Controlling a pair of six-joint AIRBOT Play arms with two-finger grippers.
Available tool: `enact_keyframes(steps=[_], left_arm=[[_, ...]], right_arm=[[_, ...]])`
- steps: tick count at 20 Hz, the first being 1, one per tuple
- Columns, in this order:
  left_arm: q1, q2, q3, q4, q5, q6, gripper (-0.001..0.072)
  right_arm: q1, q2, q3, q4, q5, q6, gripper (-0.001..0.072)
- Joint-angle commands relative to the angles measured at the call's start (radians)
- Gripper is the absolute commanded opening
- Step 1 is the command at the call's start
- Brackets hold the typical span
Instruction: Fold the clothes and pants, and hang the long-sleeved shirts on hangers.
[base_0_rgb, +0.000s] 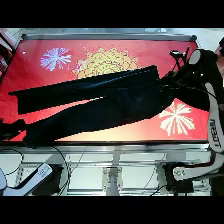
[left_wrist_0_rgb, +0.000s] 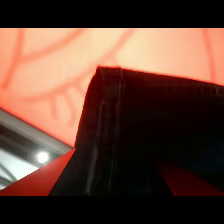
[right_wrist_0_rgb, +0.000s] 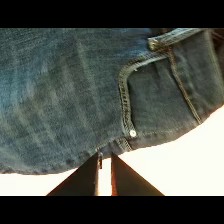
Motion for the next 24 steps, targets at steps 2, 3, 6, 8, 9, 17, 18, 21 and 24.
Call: enact_keyframes(steps=[2, 3, 6, 8, 9, 17, 18, 21, 24], left_arm=[[0.000, -0.079, -0.004, -0.018, 0.146, 0.011, 0.0475], [0.000, -0.098, -0.004, -0.020, 0.158, 0.014, 0.0474], [-0.005, -0.140, -0.005, -0.152, 0.153, 0.142, 0.0474], [-0.014, -0.149, -0.004, -0.194, 0.154, 0.188, 0.0455], [-0.018, -0.150, -0.004, -0.193, 0.154, 0.189, 0.0455], [-0.018, -0.151, -0.005, -0.193, 0.179, 0.191, 0.0322], [-0.018, -0.151, -0.005, -0.193, 0.179, 0.191, 0.0322], [-0.018, -0.165, -0.005, -0.190, 0.175, 0.190, 0.0320], [-0.018, -0.188, -0.005, -0.190, 0.164, 0.190, 0.0029]], right_arm=[[0.001, 0.182, -0.172, -0.040, -0.074, -0.007, 0.0096], [0.001, 0.215, -0.205, -0.040, -0.079, -0.006, 0.0096], [0.001, 0.303, -0.292, -0.042, -0.097, -0.006, 0.0096], [0.001, 0.331, -0.323, -0.043, -0.091, -0.005, 0.0096], [0.001, 0.336, -0.335, -0.044, -0.089, -0.004, 0.0096], [0.001, 0.337, -0.344, -0.043, -0.070, 0.001, 0.0096], [0.002, 0.337, -0.344, -0.043, -0.070, 0.001, 0.0096], [0.001, 0.337, -0.344, -0.043, -0.071, 0.001, 0.0096], [0.002, 0.337, -0.344, -0.043, -0.071, 0.002, 0.0096]])
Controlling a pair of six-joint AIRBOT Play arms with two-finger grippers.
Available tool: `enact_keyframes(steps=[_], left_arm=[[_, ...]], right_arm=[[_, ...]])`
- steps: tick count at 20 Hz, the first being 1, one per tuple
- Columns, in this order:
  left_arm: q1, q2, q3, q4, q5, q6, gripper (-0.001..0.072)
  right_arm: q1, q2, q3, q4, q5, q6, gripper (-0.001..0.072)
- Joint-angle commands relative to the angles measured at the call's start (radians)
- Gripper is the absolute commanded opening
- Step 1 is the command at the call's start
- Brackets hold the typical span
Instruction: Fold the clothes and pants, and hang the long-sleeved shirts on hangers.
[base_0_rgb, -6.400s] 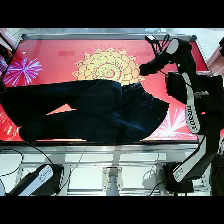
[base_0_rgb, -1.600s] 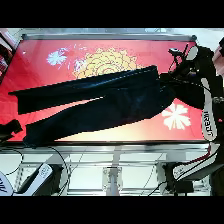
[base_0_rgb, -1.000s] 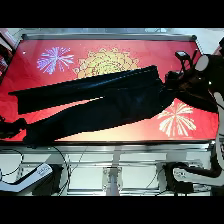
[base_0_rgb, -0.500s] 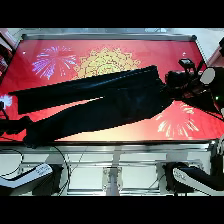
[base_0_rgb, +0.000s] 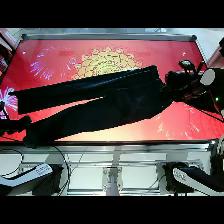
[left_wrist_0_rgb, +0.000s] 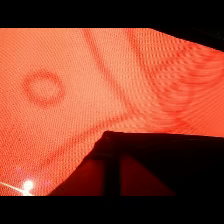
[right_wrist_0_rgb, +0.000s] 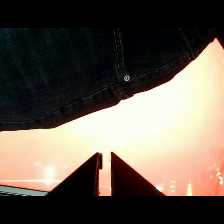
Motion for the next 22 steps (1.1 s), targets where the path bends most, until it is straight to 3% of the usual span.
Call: enact_keyframes(steps=[1, 4, 10, 14, 18, 19, 20, 21, 22], left_arm=[[-0.001, -0.014, 0.000, 0.000, -0.011, 0.000, 0.0029], [0.002, 0.002, 0.026, 0.020, -0.028, -0.011, 0.0028], [0.002, 0.144, 0.372, 0.428, -0.028, -0.250, 0.0027], [0.002, 0.158, 0.511, 0.411, 0.012, -0.252, 0.0028], [0.004, 0.114, 0.510, 0.399, -0.055, -0.251, 0.0037], [0.004, 0.105, 0.510, 0.408, -0.075, -0.251, 0.0080], [0.005, 0.101, 0.510, 0.414, -0.089, -0.251, 0.0253], [0.005, 0.101, 0.510, 0.414, -0.097, -0.251, 0.0421], [0.005, 0.101, 0.510, 0.414, -0.102, -0.251, 0.0448]], right_arm=[[0.001, 0.001, 0.000, 0.000, -0.001, 0.002, 0.0096], [0.001, 0.001, 0.000, 0.000, 0.000, 0.002, 0.0096], [0.001, 0.001, 0.000, 0.000, -0.005, 0.002, 0.0096], [0.001, 0.000, 0.000, 0.006, -0.010, 0.005, 0.0096], [0.001, 0.000, 0.000, 0.003, -0.040, 0.006, 0.0102], [0.001, 0.000, 0.000, 0.005, -0.060, -0.009, 0.0175], [0.001, -0.002, 0.000, 0.007, -0.085, -0.015, 0.0320], [0.001, -0.005, 0.000, 0.019, -0.106, -0.044, 0.0373], [0.001, -0.011, -0.001, 0.042, -0.116, -0.101, 0.0373]])
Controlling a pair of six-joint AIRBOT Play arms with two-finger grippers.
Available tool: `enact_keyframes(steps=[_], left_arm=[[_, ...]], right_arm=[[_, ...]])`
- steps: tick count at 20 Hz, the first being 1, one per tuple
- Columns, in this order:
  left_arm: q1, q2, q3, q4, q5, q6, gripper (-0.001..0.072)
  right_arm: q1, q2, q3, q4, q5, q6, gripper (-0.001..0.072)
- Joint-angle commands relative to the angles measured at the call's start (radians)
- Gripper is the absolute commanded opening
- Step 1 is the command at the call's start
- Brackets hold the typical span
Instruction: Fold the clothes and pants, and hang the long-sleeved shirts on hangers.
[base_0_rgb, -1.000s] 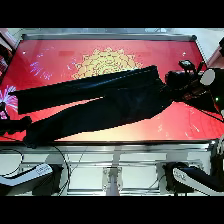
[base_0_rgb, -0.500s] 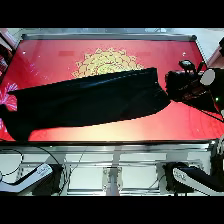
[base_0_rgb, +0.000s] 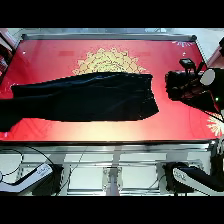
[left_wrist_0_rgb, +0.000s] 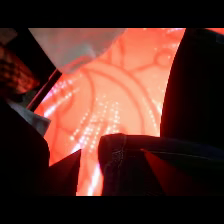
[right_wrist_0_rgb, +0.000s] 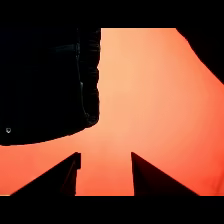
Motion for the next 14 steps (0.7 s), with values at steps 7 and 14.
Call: enact_keyframes(steps=[7, 14], left_arm=[[0.004, -0.014, -0.019, 0.012, -0.219, 0.032, 0.0448], [0.004, -0.015, -0.149, 0.012, -0.337, 0.034, 0.0448]], right_arm=[[0.001, -0.124, -0.154, 0.094, -0.073, -0.336, 0.0388], [0.001, -0.273, -0.203, 0.177, -0.173, -0.460, 0.0623]])
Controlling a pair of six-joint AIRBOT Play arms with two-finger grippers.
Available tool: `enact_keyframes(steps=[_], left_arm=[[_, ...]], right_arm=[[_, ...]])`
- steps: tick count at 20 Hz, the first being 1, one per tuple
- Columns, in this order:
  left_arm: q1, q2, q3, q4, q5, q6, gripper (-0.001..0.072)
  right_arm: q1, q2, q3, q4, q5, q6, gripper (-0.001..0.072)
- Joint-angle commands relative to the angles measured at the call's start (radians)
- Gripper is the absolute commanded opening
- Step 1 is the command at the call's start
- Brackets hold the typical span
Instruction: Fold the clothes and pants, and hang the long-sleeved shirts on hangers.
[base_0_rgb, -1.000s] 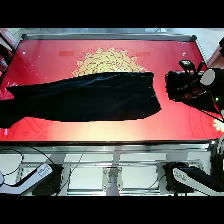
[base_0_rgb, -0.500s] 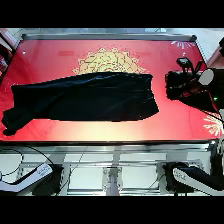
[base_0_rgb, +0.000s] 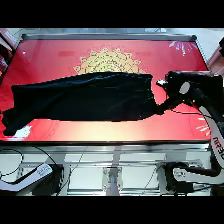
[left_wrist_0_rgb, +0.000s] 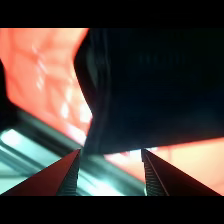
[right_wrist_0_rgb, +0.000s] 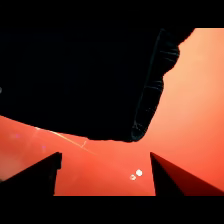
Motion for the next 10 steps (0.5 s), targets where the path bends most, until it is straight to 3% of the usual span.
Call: enact_keyframes(steps=[1, 6, 7, 9, 10], left_arm=[[0.000, -0.001, -0.045, 0.000, -0.075, 0.003, 0.0448], [0.000, 0.000, -0.045, 0.000, -0.127, 0.002, 0.0448], [0.000, 0.000, -0.045, 0.000, -0.132, 0.002, 0.0448], [0.000, 0.000, -0.045, 0.000, -0.143, 0.002, 0.0448], [0.000, 0.000, -0.045, 0.000, -0.148, 0.003, 0.0448]], right_arm=[[0.001, -0.055, -0.014, 0.029, -0.072, -0.044, 0.0616], [0.001, -0.069, -0.014, 0.052, -0.188, -0.044, 0.0603], [0.002, -0.080, -0.014, 0.067, -0.189, -0.044, 0.0564], [0.002, -0.108, -0.014, 0.098, -0.168, -0.044, 0.0378], [0.002, -0.113, -0.014, 0.114, -0.150, -0.044, 0.0230]])
